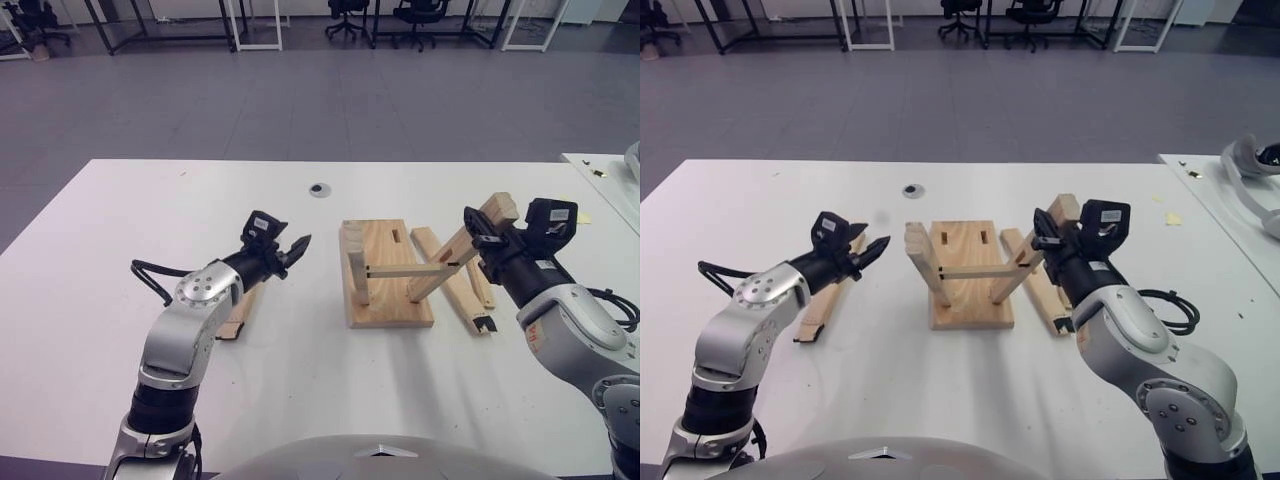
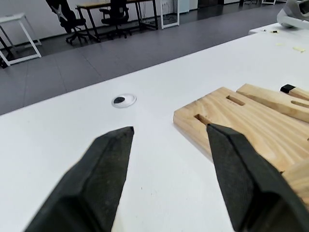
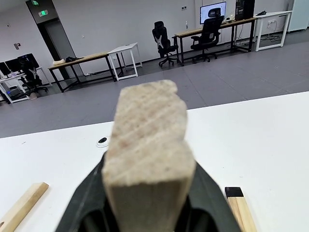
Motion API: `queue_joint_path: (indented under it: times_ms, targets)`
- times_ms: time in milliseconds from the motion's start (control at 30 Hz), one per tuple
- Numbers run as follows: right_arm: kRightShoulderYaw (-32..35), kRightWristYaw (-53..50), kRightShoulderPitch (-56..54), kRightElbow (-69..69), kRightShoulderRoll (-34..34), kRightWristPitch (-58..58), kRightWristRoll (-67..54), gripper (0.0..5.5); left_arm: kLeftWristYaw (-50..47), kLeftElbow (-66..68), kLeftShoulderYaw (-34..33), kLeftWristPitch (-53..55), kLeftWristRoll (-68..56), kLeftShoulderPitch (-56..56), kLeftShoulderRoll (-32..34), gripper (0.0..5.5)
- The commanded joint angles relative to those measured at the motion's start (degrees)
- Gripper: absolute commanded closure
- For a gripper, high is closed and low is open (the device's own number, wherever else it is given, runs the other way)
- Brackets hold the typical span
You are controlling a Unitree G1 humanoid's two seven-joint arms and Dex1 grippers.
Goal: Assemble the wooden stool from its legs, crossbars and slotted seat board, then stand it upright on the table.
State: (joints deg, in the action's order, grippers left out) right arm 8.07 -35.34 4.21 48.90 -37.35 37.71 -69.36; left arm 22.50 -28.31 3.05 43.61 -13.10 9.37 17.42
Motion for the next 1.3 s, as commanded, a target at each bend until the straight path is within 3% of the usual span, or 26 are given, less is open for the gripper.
queue_joint_path:
  times_ms: [33,233,400,933,1133,1300]
  targets:
    - [0.9,5.4,7.4,-6.0,2.2,0.2,3.8,4.47,-1.9,-6.0,-1.2,3.2,-2.5,7.7,-1.4,2.74]
    - [3.4,11.3,6.0,-12.3,4.7,0.2,1.1,4.47,-2.7,-14.0,-0.4,9.6,-9.8,19.6,-4.7,2.74]
    - [0.5,11.1,1.7,-11.1,3.9,3.0,3.0,4.47,-2.4,-15.7,2.9,11.3,-11.6,22.8,-3.3,2.74]
    - [0.1,9.8,-2.6,-11.1,3.5,9.9,1.4,4.47,-0.7,-14.5,12.1,9.0,-9.4,20.8,2.4,2.74]
    - [3.4,17.3,1.1,-16.2,1.9,8.6,4.6,4.47,-0.9,-7.6,13.5,4.6,-2.4,16.8,9.0,2.74]
    - [1.8,19.6,3.7,-13.9,2.6,9.0,7.7,4.47,-0.6,-7.6,14.7,3.0,-3.1,14.9,7.6,2.74]
